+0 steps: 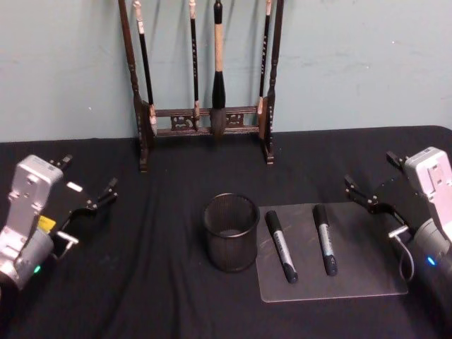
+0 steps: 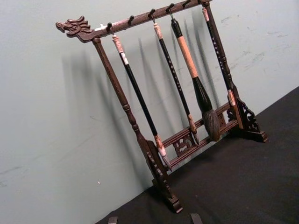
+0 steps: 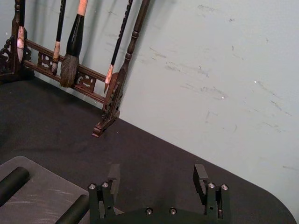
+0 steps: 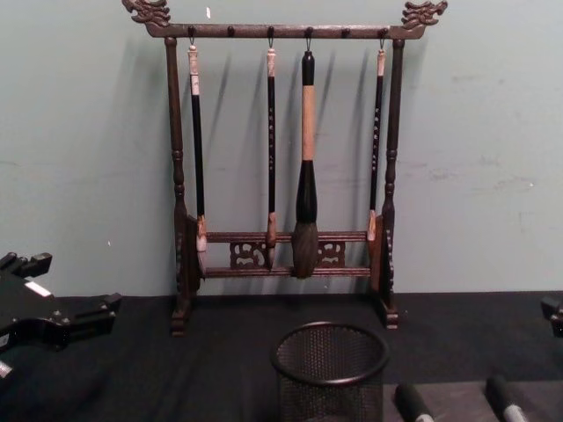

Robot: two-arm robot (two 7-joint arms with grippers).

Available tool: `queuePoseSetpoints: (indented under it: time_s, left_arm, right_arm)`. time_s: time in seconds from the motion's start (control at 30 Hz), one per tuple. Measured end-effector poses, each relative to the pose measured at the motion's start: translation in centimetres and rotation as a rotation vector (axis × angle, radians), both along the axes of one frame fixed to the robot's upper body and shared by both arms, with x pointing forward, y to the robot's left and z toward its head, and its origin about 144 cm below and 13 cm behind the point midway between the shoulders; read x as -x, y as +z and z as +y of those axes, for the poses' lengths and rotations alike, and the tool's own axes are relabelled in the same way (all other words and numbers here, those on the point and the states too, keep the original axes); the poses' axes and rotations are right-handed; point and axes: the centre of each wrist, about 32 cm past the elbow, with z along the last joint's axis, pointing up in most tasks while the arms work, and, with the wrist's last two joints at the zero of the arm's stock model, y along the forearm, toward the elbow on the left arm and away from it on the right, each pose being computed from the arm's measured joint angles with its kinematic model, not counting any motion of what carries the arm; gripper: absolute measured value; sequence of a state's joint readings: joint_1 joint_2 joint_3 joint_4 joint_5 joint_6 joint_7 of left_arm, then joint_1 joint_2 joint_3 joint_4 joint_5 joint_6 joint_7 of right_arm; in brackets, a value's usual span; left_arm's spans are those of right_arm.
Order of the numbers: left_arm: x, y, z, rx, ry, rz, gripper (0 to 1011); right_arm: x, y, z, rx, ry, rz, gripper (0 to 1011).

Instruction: Pick up the water-based marker from the table and place it into the pen holder.

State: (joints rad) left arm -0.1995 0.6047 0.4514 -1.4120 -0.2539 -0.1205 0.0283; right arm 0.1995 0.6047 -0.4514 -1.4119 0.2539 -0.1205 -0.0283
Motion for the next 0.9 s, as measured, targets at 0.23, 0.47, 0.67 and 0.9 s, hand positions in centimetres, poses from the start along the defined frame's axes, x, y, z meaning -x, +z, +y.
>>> queuePoseSetpoints:
  time_s: [0.23,0.47,0.67,0.9]
  left_arm:
    - [0.00,0.00,0.00,0.000,0.000,0.000,1009]
    - [0.00,0.00,0.00,0.000,0.000,0.000,1009]
    - [0.00,0.00,0.00,0.000,0.000,0.000,1009]
    - [0.00,0.00,0.00,0.000,0.000,0.000,1009]
  right_arm:
    - [0.00,0.00,0.00,0.000,0.000,0.000,1002]
    - [0.00,0.00,0.00,0.000,0.000,0.000,1002]
    - [0.00,0.00,0.00,0.000,0.000,0.000,1002]
    - [0.00,0.00,0.00,0.000,0.000,0.000,1002]
